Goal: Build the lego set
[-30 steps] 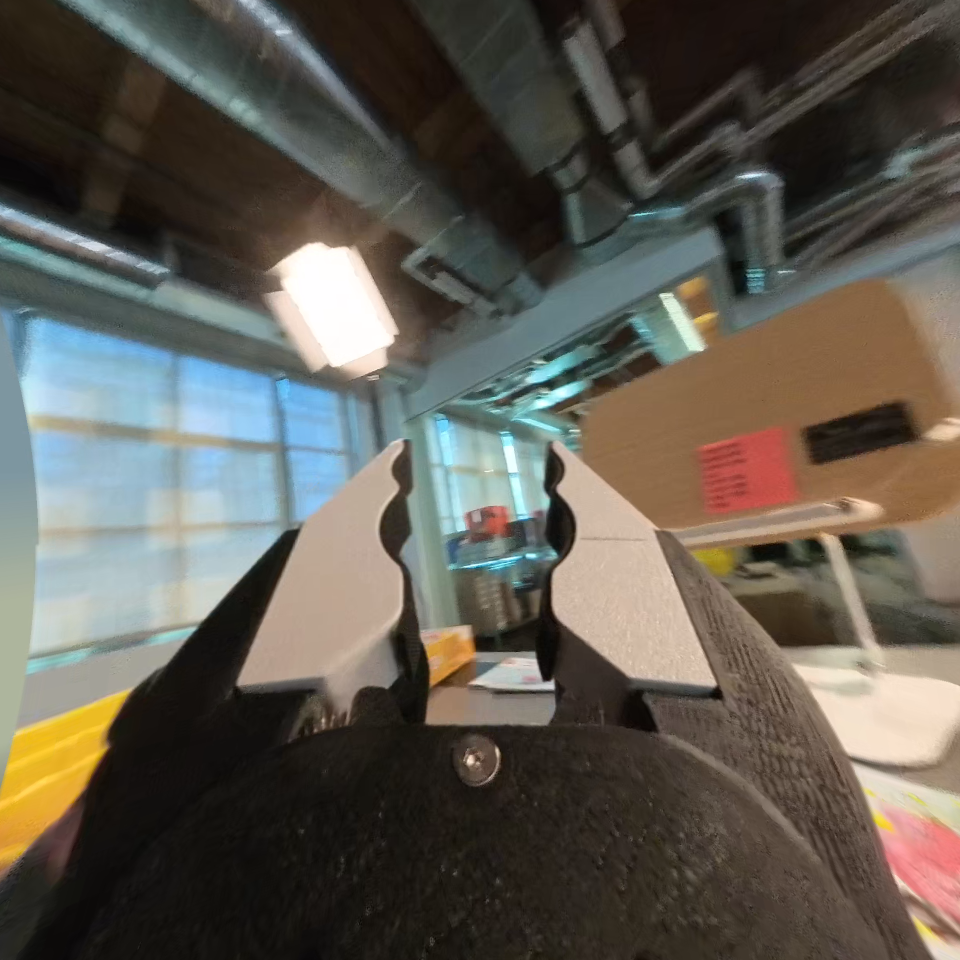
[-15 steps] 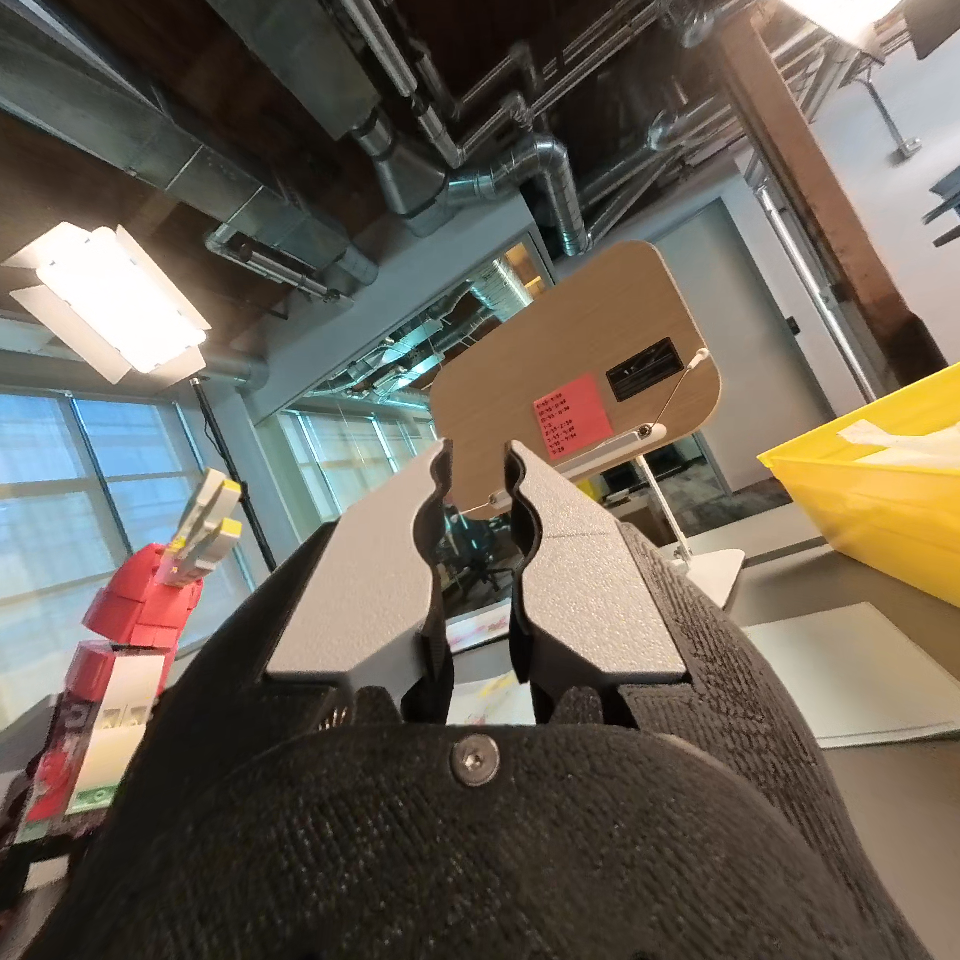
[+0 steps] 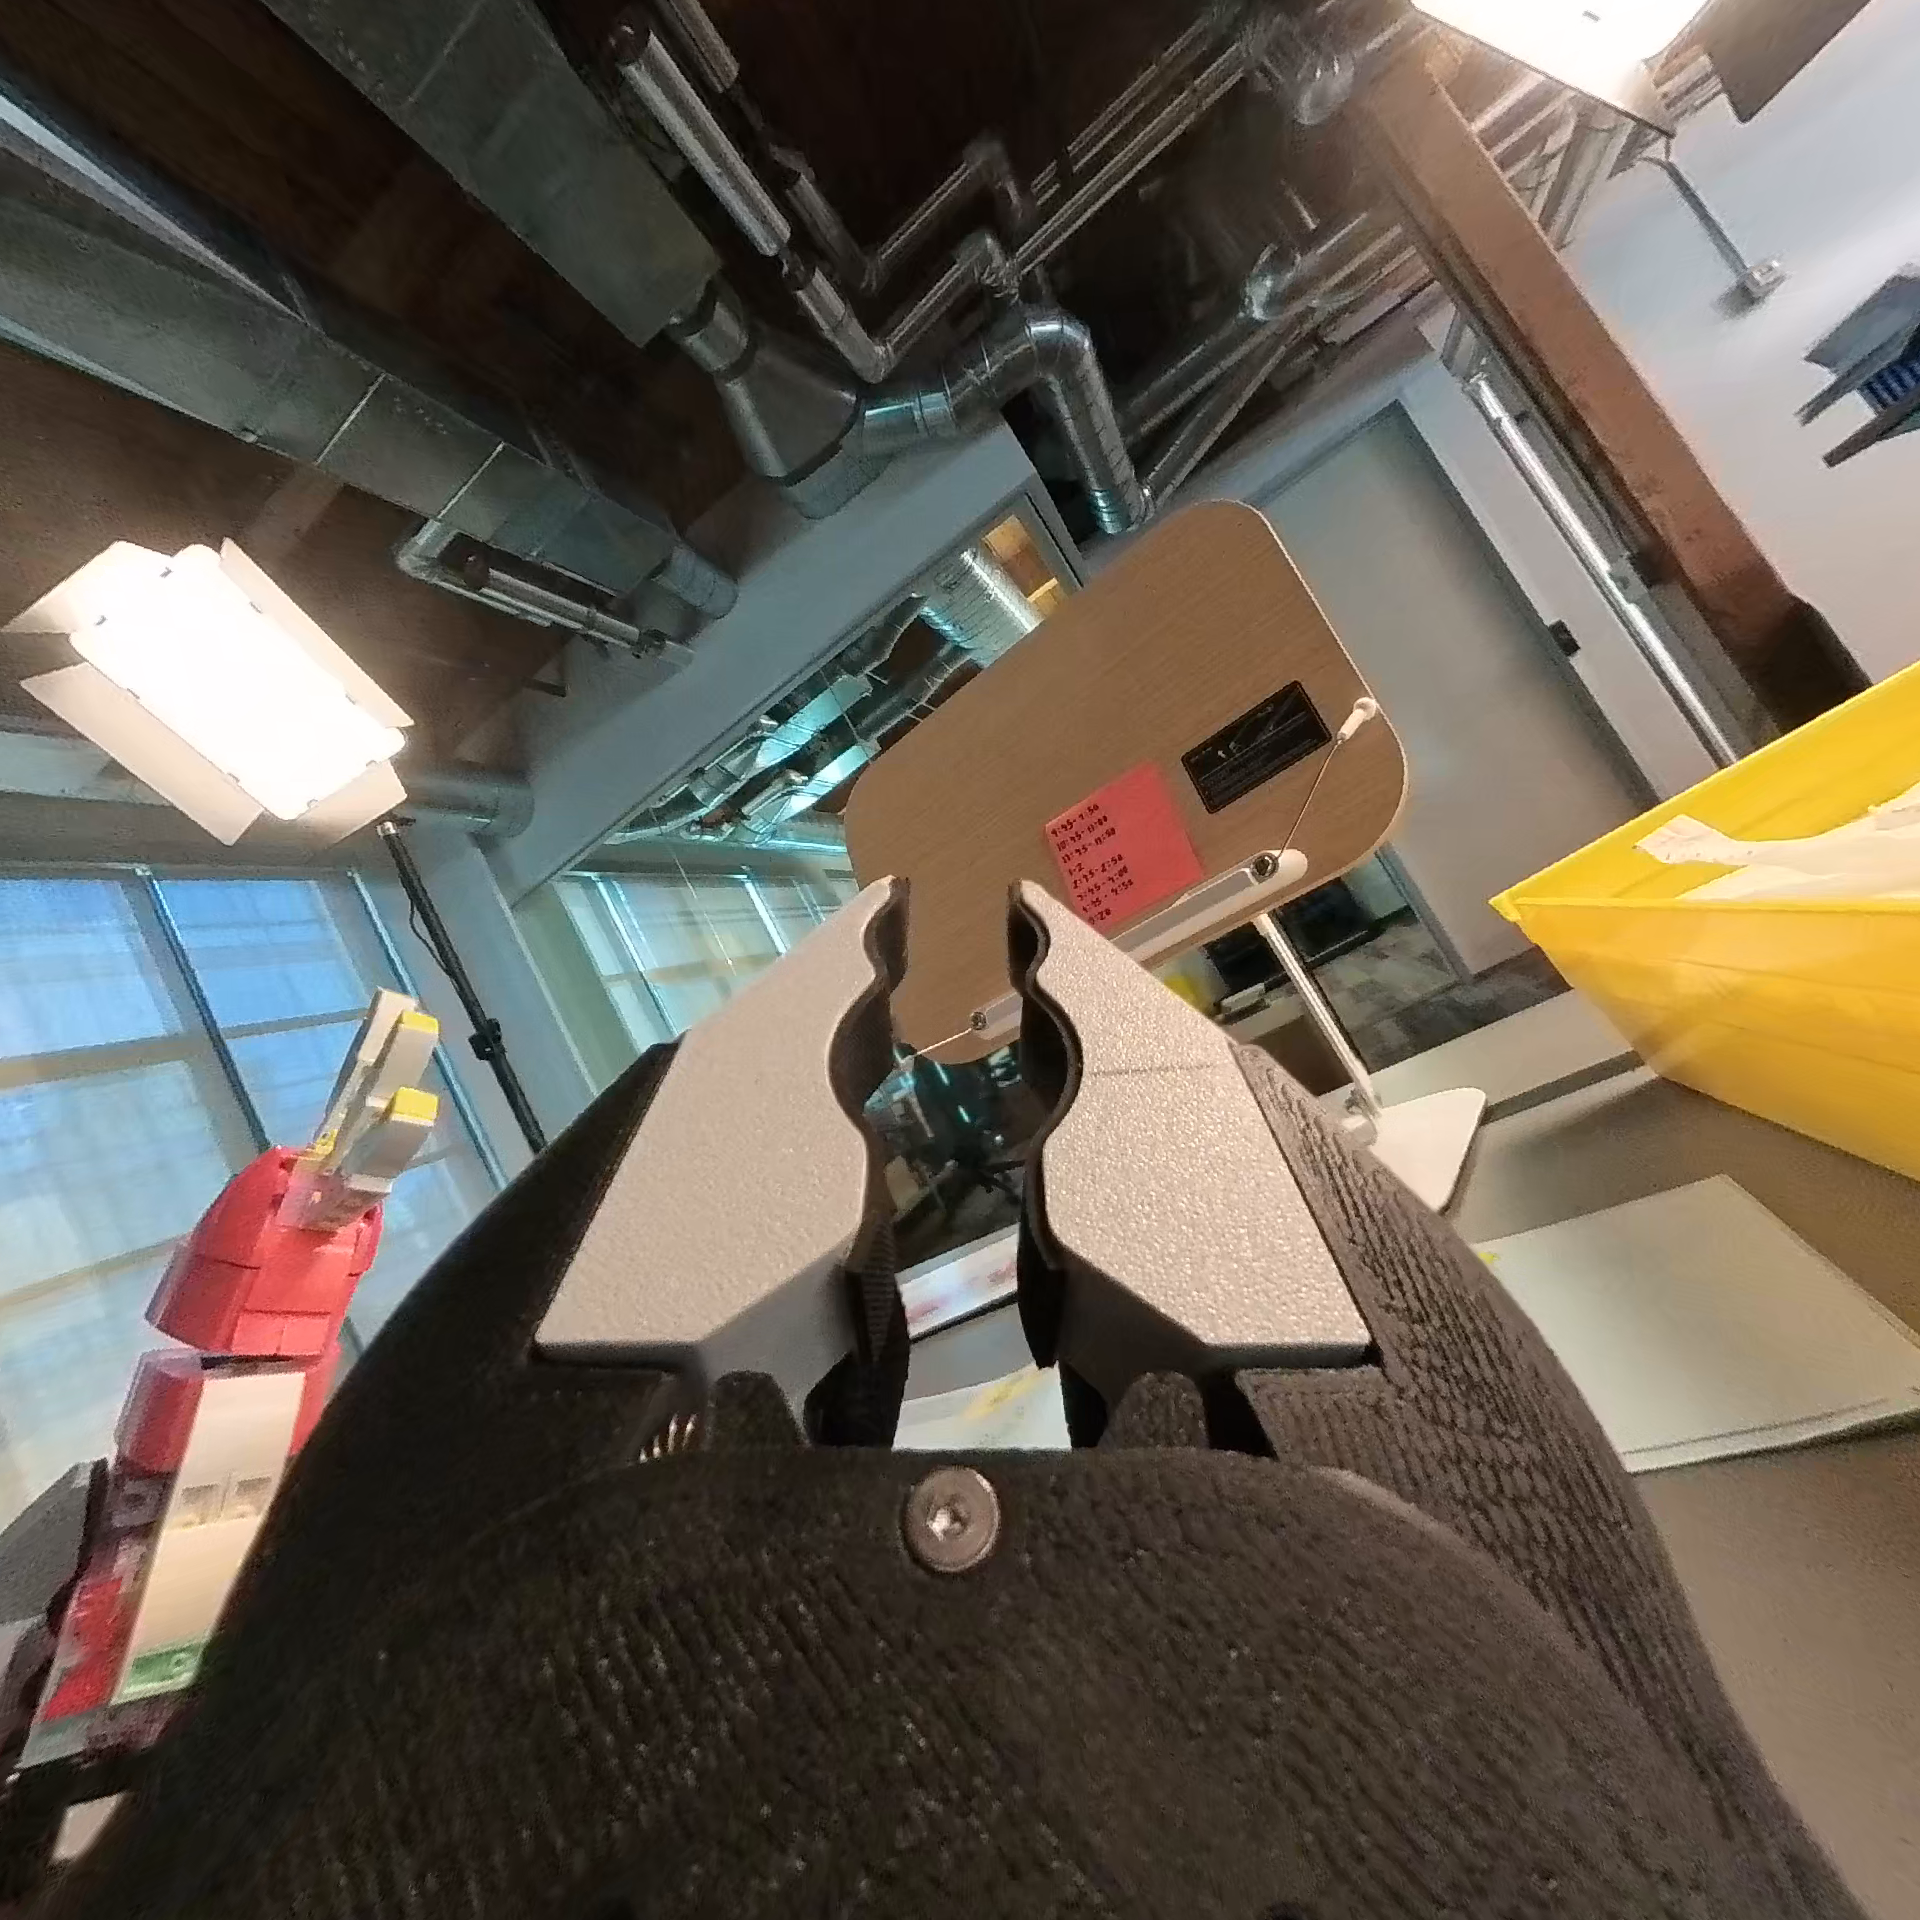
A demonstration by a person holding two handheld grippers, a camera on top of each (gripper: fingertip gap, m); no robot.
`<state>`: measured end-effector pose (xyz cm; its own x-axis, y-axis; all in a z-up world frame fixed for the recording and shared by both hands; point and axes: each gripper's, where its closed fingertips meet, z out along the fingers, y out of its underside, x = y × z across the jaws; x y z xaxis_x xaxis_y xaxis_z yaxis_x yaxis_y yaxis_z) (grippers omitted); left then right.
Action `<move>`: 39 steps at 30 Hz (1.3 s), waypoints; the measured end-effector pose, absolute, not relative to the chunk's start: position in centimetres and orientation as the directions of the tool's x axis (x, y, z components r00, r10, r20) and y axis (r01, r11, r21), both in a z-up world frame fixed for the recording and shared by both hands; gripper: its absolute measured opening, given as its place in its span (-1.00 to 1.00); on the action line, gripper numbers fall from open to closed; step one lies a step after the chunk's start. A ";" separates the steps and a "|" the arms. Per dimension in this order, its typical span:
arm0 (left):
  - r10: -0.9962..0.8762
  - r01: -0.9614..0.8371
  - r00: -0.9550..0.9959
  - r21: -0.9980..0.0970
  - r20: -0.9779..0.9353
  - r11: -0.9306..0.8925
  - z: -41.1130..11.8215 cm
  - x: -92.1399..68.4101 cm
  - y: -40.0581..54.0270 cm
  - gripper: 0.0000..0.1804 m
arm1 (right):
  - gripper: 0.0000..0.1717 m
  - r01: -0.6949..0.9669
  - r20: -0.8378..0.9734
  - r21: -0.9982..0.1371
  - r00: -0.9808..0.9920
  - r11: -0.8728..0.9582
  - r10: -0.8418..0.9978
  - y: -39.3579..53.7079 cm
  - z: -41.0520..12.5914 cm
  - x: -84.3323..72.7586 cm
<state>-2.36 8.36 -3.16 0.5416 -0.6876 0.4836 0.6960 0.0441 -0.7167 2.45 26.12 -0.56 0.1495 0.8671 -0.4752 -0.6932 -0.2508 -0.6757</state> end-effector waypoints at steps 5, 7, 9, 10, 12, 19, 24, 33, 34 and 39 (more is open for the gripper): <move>-0.685 0.698 0.542 -0.715 0.488 0.042 -3.3 -2.4 8.4 -0.64 | -0.80 -0.686 -0.503 -0.667 0.126 -0.290 0.855 26.3 -0.9 2.2; -0.684 0.697 0.542 -0.715 0.488 0.042 -3.3 -2.4 8.4 -0.64 | -0.80 -0.683 -0.510 -0.665 0.120 -0.302 0.852 26.4 -1.0 2.1; -0.681 0.698 0.542 -0.715 0.492 0.040 -3.3 -2.5 8.5 -0.64 | -0.79 -0.679 -0.514 -0.660 0.098 -0.320 0.852 26.3 -1.0 1.9; -0.678 0.698 0.544 -0.715 0.495 0.037 -3.4 -2.5 8.5 -0.64 | -0.76 -0.667 -0.514 -0.655 0.048 -0.356 0.856 25.9 -0.9 1.5; -0.660 0.679 0.565 -0.734 0.495 0.030 -3.7 -2.6 8.7 -0.64 | -0.54 -0.588 -0.502 -0.647 -0.151 -0.486 0.852 24.2 0.0 0.3; -0.626 0.502 0.663 -0.864 0.411 -0.036 -5.2 -1.0 9.3 -0.64 | -0.04 -0.241 0.005 -0.966 -0.365 -0.089 0.931 16.4 2.2 1.2; -0.648 0.441 0.647 -0.891 0.400 -0.110 -6.1 0.6 9.5 -0.64 | 0.00 0.159 0.008 -0.978 -0.610 0.133 0.792 12.7 0.1 1.0; -0.643 0.322 0.678 -0.930 0.356 -0.176 -7.4 2.0 9.6 -0.64 | -0.27 0.444 -0.180 -0.869 -0.695 0.219 0.696 11.2 -4.1 1.1; -0.641 0.306 0.683 -0.934 0.351 -0.186 -7.6 2.1 9.6 -0.64 | -0.38 0.457 -0.185 -0.859 -0.697 0.231 0.693 11.2 -4.5 1.2; -0.633 0.202 0.695 -0.937 0.342 -0.284 -9.0 2.9 9.4 -0.64 | -0.59 0.473 -0.182 -0.837 -0.717 0.277 0.673 11.0 -6.6 2.4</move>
